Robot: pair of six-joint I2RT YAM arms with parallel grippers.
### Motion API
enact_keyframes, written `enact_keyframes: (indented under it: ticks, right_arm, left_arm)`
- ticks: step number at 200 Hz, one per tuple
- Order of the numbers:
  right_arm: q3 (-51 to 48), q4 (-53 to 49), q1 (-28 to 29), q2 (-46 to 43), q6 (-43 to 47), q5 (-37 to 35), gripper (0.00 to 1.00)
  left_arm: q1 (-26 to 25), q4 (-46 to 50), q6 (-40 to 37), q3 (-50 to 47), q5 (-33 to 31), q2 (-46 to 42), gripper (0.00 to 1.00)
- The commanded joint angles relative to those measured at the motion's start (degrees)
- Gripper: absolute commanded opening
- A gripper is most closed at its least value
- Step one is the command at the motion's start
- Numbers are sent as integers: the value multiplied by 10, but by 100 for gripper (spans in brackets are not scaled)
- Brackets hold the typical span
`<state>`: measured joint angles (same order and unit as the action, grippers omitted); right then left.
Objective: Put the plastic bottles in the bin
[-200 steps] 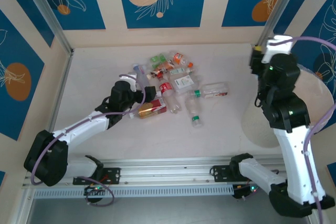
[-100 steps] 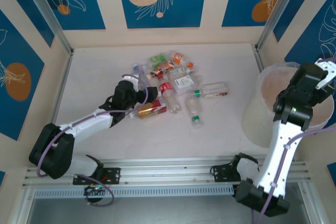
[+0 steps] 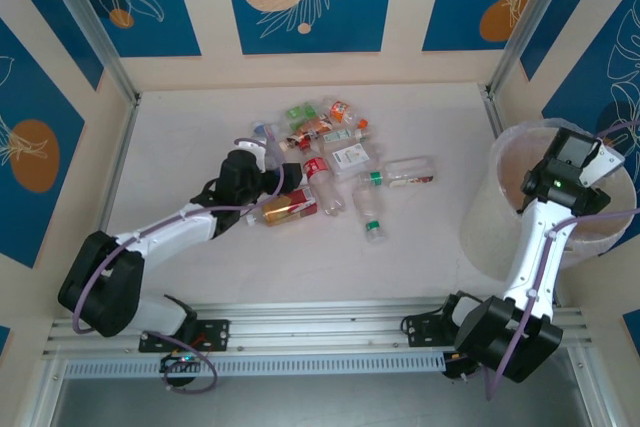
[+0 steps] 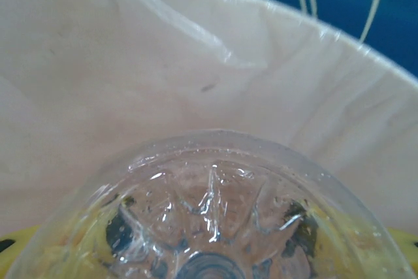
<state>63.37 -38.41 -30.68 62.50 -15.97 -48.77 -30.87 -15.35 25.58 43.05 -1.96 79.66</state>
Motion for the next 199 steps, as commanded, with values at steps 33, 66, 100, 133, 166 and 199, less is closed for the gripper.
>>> enact_keyframes:
  ticks: [33, 66, 100, 133, 166, 199]
  right_arm:
    - [-22, 7, -2, 19, -68, -90, 74]
    - [-13, -1, 9, 21, -76, -93, 80]
    - [0, -12, 23, 0, -77, -79, 82]
    - [22, -31, 56, -35, -80, -20, 85]
    - [52, -44, 121, -68, -103, 45, 90]
    - [63, -12, 214, -87, -96, 86, 97]
  left_arm:
    - [5, 24, -11, 34, 9, 9, 100]
    - [5, 30, -12, 30, -1, 2, 100]
    - [6, 37, -10, 26, -17, -5, 100]
    - [8, 52, 3, 24, -43, -8, 100]
    - [12, 94, 34, 24, -90, -17, 100]
    - [26, 179, 116, 27, -128, -36, 100]
